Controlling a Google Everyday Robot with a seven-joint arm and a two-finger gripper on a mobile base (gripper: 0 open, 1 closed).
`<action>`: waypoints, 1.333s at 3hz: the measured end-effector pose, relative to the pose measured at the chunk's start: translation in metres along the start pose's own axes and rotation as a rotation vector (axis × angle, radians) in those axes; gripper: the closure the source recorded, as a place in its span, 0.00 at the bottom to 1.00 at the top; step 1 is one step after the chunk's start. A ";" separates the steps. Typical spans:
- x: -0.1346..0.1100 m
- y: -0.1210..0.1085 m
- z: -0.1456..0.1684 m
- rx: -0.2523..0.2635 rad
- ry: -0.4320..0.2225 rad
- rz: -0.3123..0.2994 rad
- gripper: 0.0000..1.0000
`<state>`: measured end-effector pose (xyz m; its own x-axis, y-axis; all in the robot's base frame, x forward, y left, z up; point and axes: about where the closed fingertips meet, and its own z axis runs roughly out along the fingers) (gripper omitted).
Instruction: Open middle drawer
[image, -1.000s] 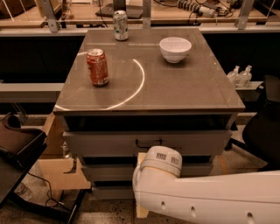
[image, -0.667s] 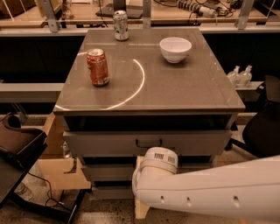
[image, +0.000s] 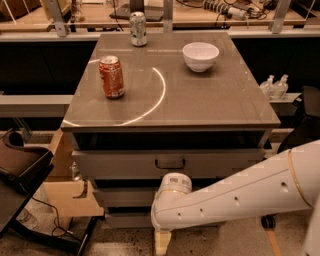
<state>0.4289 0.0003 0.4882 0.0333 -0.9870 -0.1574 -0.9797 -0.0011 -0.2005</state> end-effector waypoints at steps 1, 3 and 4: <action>0.009 -0.006 0.029 -0.039 0.022 -0.016 0.00; 0.034 -0.014 0.061 -0.084 0.077 -0.011 0.00; 0.049 -0.016 0.074 -0.105 0.101 0.008 0.00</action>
Offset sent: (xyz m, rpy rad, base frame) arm 0.0364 -0.0233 -0.0693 -0.0897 0.0884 0.0212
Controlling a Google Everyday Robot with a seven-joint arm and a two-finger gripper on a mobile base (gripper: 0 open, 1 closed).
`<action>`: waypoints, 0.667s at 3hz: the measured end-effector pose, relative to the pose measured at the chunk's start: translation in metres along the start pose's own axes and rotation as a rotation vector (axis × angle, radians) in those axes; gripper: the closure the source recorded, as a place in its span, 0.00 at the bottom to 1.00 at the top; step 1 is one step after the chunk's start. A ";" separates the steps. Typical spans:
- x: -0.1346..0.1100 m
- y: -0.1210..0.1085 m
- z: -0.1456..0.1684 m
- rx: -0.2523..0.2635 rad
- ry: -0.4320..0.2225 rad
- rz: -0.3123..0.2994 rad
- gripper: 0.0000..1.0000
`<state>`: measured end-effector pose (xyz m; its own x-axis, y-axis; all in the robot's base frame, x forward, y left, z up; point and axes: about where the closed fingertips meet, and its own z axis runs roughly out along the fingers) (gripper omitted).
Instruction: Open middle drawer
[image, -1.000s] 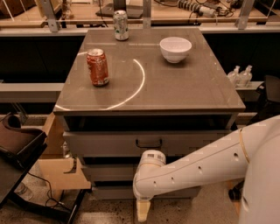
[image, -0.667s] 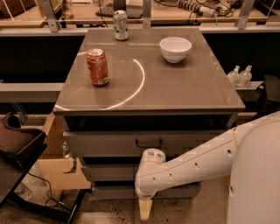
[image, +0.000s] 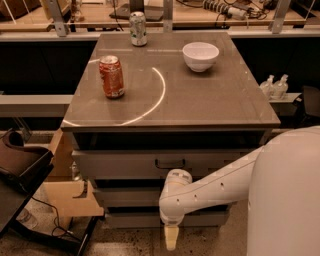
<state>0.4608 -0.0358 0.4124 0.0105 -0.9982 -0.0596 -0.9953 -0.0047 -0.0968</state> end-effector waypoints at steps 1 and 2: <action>0.012 0.000 0.013 -0.022 0.013 0.034 0.18; 0.012 0.001 0.014 -0.023 0.013 0.032 0.41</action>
Offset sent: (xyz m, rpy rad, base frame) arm 0.0010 -0.0099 -0.0121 -0.0084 0.0204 -0.0296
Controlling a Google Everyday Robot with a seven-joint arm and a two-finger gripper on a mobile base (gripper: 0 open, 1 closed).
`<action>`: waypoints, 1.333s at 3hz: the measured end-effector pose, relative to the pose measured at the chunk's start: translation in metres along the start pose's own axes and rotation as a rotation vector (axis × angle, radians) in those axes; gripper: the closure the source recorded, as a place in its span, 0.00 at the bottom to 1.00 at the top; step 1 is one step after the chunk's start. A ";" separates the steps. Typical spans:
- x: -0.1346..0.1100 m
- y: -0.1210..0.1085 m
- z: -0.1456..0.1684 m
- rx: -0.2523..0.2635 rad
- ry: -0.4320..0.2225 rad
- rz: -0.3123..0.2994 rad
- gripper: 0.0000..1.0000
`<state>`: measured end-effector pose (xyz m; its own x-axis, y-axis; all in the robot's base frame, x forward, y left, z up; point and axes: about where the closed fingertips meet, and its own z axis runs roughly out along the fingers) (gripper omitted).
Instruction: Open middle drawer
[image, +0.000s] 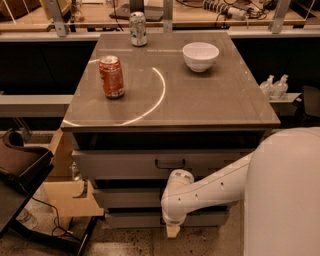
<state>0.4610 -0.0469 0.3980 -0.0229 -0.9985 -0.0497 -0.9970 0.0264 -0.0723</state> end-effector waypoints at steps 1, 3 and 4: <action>0.000 0.000 0.000 -0.001 0.000 0.000 0.63; 0.000 0.001 -0.001 -0.002 0.001 0.000 1.00; 0.000 0.001 -0.001 -0.002 0.001 0.000 1.00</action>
Offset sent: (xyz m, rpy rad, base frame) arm -0.0004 -0.0001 -0.0003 -0.0003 0.0011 0.0001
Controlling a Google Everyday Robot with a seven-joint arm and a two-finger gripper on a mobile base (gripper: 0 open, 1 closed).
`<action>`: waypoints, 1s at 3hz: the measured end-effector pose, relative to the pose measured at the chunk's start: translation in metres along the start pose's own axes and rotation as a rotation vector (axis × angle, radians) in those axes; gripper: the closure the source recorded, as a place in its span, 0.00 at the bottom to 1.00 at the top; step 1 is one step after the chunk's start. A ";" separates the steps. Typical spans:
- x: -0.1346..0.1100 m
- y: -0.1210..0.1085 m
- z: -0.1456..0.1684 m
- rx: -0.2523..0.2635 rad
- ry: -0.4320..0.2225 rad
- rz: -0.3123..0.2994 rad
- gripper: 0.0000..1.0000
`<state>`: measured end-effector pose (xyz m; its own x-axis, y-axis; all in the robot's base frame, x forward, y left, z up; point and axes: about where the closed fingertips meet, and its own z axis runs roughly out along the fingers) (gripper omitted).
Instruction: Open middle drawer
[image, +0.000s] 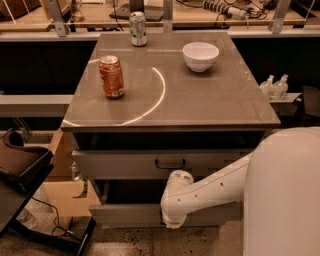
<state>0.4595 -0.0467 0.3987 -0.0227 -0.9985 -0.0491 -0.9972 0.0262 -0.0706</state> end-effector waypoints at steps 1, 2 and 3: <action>0.003 0.011 -0.012 0.016 0.006 0.011 1.00; 0.004 0.026 -0.026 0.036 0.015 0.016 1.00; 0.004 0.027 -0.026 0.036 0.015 0.016 1.00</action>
Offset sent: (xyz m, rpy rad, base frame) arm -0.0840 -0.0055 0.0749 -0.0421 -0.0858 -0.0254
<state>0.4311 -0.0515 0.4221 -0.0398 -0.9986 -0.0356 -0.9935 0.0434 -0.1056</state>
